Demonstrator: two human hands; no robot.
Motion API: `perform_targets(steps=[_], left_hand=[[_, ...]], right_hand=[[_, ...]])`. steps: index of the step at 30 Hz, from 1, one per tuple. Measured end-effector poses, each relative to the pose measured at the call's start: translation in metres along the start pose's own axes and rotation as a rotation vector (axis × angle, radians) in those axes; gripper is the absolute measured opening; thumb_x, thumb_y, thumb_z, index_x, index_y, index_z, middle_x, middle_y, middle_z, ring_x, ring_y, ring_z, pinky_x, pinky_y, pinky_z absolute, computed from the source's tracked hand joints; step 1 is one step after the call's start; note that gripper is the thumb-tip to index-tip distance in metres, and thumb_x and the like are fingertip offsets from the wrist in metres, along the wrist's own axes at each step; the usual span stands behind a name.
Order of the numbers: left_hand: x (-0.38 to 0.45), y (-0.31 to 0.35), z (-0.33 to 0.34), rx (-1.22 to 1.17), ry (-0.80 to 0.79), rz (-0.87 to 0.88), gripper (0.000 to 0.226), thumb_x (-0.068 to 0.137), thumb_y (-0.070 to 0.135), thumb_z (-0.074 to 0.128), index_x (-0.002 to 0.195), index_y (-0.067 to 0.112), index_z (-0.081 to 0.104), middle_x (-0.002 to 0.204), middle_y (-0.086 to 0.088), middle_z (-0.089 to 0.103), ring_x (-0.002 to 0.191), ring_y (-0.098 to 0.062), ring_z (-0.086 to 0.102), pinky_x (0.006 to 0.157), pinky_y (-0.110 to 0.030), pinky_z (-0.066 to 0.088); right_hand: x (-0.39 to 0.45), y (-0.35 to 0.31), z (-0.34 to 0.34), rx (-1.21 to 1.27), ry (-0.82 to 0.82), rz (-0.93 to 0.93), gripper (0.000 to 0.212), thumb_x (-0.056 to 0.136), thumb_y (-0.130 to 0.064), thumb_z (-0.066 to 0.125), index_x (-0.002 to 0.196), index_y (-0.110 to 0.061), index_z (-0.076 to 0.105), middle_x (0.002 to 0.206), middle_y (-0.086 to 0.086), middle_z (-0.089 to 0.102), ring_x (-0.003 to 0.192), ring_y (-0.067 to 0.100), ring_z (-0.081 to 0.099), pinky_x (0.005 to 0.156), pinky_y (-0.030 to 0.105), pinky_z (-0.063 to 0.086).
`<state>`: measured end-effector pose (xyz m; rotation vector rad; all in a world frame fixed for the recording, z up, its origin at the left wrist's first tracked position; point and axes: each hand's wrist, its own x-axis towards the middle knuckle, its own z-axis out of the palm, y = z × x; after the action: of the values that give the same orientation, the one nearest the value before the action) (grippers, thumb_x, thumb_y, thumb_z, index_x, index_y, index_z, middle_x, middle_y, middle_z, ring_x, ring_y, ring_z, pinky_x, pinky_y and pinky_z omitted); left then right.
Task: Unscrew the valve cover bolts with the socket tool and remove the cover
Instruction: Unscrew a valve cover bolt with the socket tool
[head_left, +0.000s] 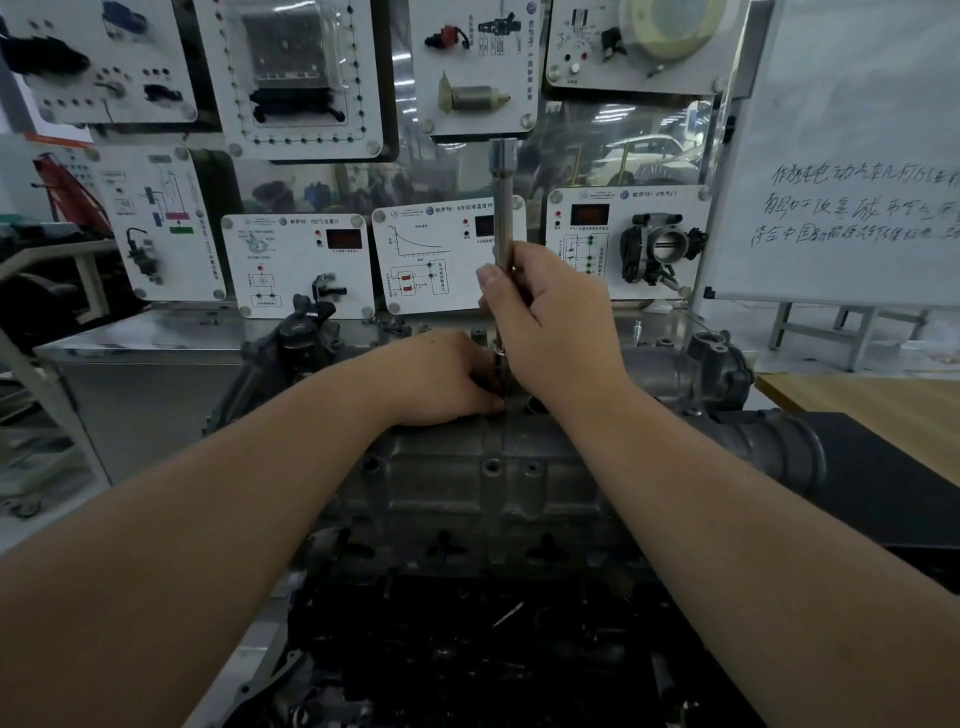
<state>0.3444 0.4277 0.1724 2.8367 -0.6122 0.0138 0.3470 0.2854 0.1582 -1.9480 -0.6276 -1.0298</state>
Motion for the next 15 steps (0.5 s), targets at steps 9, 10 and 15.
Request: perform_targets(steps=[9,10,15], left_hand=[[0.005,-0.002,0.003,0.081,-0.042,0.035,0.03,0.103,0.039,0.055,0.121,0.018,0.068,0.116,-0.003,0.071,0.105,-0.021,0.065,0.099,-0.047,0.051],[0.006,-0.002,0.003,0.086,-0.039,0.04,0.031,0.104,0.039,0.054,0.12,0.017,0.068,0.116,-0.005,0.071,0.104,-0.022,0.065,0.099,-0.047,0.051],[0.008,-0.005,0.002,0.081,0.001,0.058,0.023,0.103,0.038,0.055,0.104,0.02,0.069,0.106,-0.001,0.07,0.093,-0.017,0.064,0.091,-0.04,0.052]], right_hand=[[0.001,0.002,0.002,-0.024,0.014,0.031,0.024,0.105,-0.028,0.054,0.098,-0.008,0.066,0.074,0.003,0.07,0.065,0.018,0.063,0.063,0.042,0.051],[0.002,0.001,0.003,-0.028,0.004,0.041,0.025,0.105,-0.028,0.054,0.097,-0.007,0.066,0.074,0.003,0.07,0.065,0.018,0.063,0.063,0.041,0.05],[0.015,-0.003,-0.004,-0.037,-0.086,0.263,0.03,0.105,-0.031,0.053,0.093,-0.006,0.066,0.081,0.005,0.073,0.066,0.014,0.066,0.064,0.043,0.055]])
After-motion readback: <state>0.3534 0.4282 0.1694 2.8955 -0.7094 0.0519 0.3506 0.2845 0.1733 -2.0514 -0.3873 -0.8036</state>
